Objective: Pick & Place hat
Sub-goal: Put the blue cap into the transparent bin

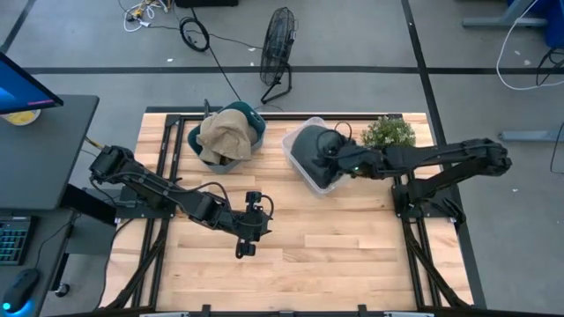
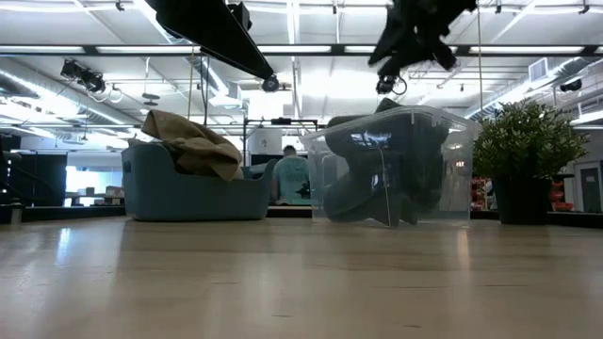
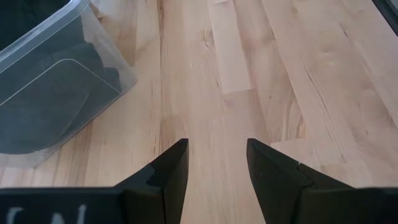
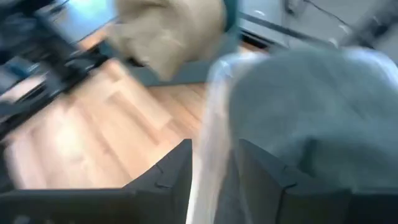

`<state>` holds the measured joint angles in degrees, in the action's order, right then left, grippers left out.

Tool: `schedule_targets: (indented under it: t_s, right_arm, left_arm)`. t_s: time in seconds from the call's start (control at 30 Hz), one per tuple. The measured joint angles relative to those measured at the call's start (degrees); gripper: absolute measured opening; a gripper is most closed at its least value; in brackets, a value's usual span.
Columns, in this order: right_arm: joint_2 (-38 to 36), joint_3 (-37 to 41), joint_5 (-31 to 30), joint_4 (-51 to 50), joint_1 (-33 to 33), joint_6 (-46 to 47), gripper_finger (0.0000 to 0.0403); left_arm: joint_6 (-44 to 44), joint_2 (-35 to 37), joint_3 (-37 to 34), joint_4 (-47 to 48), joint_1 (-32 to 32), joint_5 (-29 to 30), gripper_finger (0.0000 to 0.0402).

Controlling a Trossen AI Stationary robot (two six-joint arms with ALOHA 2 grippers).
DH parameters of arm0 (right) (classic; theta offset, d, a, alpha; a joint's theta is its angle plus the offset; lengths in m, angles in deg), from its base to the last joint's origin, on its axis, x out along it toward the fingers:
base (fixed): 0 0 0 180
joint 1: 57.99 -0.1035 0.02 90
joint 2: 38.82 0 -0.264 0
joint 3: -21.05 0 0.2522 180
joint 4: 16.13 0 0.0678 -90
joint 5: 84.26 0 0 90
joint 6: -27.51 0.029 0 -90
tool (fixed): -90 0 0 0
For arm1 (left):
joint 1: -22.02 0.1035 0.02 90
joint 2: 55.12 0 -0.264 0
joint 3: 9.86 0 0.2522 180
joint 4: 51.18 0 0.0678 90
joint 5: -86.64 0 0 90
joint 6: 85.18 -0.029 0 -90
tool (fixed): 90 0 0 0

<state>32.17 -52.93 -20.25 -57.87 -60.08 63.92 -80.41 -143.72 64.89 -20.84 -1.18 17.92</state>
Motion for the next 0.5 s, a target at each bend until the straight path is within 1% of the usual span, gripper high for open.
schedule_targets:
  t_s: [0.07,0.1,0.13,0.2,0.23,0.27,0.33,0.4,0.43,0.5]
  right_arm:
    - [-0.90,-1.65,-0.13,0.17,-0.03,-8.77,0.0131]
    - [-1.18,-2.38,-2.19,0.31,-0.05,-13.45,0.0128]
    - [-1.31,-2.89,-5.51,0.40,-0.06,-17.49,0.0123]
    - [-1.32,-3.09,-14.79,0.26,0.30,-21.48,0.0109]
    - [-1.25,-3.09,-17.72,-0.51,0.96,-21.92,0.0099]
    - [-0.96,-3.09,-19.24,-1.71,1.83,-21.94,0.0086]
    - [-0.27,-2.61,-19.36,-4.93,3.74,-20.58,0.0053]
    - [0.95,-1.51,-18.10,-8.07,5.67,-18.60,0.0018]
    - [1.64,-0.90,-16.99,-9.23,6.56,-18.05,0.0009]
    - [3.17,-0.02,-15.22,-10.99,8.15,-16.00,0.0011]
  left_arm:
    - [0.01,0.00,0.01,0.00,0.00,0.00,0.0167]
    - [0.02,0.00,0.00,0.00,-0.01,0.00,0.0167]
    - [0.00,0.00,0.00,-0.02,0.01,0.00,0.0167]
    - [0.04,0.00,0.01,-0.02,0.01,0.00,0.0167]
    - [0.15,0.00,0.00,-0.02,0.01,0.00,0.0167]
    - [0.24,0.00,0.00,-0.02,0.01,0.00,0.0167]
    - [0.26,0.00,0.00,-0.04,0.01,0.00,0.0167]
    - [0.28,0.00,0.01,-0.07,0.01,0.00,0.0167]
    - [0.27,0.00,0.02,-0.04,0.01,0.00,0.0167]
    - [0.26,0.00,0.00,-0.05,-0.01,0.00,0.0167]
